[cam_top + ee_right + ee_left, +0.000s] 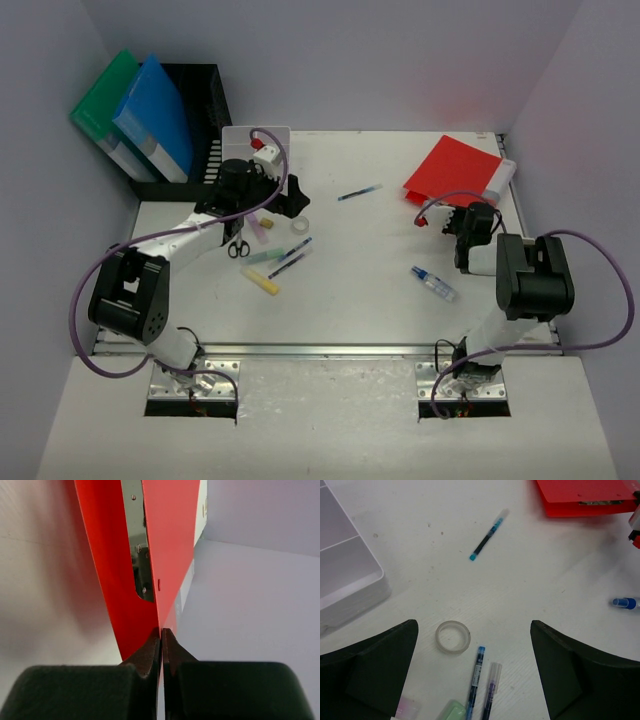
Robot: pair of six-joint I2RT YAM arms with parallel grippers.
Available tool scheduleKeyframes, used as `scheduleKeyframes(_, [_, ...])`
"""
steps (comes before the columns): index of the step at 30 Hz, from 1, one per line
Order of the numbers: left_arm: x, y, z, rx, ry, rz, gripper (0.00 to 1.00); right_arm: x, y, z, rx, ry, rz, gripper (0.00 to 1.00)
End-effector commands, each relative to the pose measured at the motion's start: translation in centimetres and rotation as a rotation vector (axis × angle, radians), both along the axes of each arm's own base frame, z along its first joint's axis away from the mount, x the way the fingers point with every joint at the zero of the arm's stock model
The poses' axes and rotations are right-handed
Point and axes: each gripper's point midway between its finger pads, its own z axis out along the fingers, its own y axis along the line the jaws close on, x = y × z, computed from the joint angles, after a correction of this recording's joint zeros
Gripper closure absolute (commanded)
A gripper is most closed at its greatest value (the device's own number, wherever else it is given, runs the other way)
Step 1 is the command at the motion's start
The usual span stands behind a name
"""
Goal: Organize the desk
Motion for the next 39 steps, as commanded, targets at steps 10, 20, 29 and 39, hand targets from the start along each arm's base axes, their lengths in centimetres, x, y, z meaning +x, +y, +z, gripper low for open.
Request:
scheduleKeyframes(10, [-4.1,-6.0,1.2,-0.098,-0.012,-0.181,0.07,-2.6,6.3,0.9,0.336,0.2,-0.044,1.0])
scheduleKeyframes(20, [-6.1,-9.2,1.7,-0.072,0.002,-0.3,0.03,-4.8,10.2,3.3,0.599,0.361,-0.12,1.0])
scheduleKeyframes(29, [-7.4,-12.6,0.1,-0.428,0.599,-0.107,0.0,-6.0,13.2,5.5,0.846,0.447,-0.17,1.0])
scheduleKeyframes(39, [-5.3,-15.8,0.0,-0.502,0.79,0.16,0.0,-7.5,16.5,6.6,1.066,0.579,-0.214,1.0])
